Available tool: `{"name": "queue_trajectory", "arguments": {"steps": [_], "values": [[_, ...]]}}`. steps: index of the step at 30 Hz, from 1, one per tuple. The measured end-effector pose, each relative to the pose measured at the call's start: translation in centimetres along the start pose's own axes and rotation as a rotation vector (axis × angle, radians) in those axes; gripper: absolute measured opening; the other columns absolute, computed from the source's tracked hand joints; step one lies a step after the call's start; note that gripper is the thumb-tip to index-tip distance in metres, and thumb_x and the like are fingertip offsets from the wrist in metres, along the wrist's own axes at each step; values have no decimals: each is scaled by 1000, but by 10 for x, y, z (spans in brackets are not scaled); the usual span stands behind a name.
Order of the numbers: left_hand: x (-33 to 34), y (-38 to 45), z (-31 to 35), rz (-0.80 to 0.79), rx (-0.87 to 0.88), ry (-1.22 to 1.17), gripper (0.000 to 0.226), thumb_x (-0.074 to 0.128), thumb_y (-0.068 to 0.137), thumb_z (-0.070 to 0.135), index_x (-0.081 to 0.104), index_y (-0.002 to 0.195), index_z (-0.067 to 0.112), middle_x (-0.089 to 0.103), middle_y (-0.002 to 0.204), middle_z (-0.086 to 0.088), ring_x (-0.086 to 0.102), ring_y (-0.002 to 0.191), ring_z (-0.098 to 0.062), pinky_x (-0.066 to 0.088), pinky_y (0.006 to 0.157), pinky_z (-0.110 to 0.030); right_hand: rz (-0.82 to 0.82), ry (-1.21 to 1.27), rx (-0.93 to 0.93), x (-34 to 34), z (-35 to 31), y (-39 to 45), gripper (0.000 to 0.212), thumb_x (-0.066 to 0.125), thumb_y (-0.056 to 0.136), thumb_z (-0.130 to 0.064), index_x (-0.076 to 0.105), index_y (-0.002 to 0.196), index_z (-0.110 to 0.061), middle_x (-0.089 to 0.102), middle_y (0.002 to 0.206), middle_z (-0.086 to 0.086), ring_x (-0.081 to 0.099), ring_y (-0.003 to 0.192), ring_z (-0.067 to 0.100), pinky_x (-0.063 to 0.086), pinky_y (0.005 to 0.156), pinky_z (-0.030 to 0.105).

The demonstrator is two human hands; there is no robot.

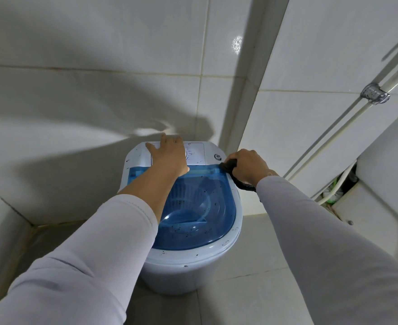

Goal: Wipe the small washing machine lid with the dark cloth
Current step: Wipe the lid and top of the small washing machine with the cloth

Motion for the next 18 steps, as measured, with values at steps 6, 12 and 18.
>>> {"name": "queue_trajectory", "arguments": {"steps": [6,12,18], "values": [[-2,-20,-4,53,-20,-70,90,62,88,40,6,152,10,7,160,-8,-4,150,-25,11,113,-62,-20,-17,10,1,0,-16,33,49,88,-9,68,112,-22,64,118,9,60,106,30,50,86,36],[-4,-41,-15,-35,-40,-146,93,59,87,48,3,153,14,1,161,-6,-9,149,-24,8,113,-64,-22,-24,33,3,-1,-37,27,52,90,-17,68,112,-17,66,114,10,62,101,29,50,82,35],[-5,-69,-15,-129,14,-123,101,59,84,57,-2,153,15,-5,162,-4,-15,148,-25,5,112,-65,-29,-24,60,6,0,-62,28,55,91,-29,68,113,-16,67,111,10,63,97,28,47,76,32]]}}
Point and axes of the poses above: each hand's wrist, its own y-axis towards the middle knuckle, its own x-axis out of the palm, z = x × y, the point moved 5 cm from there along y, towards the middle knuckle
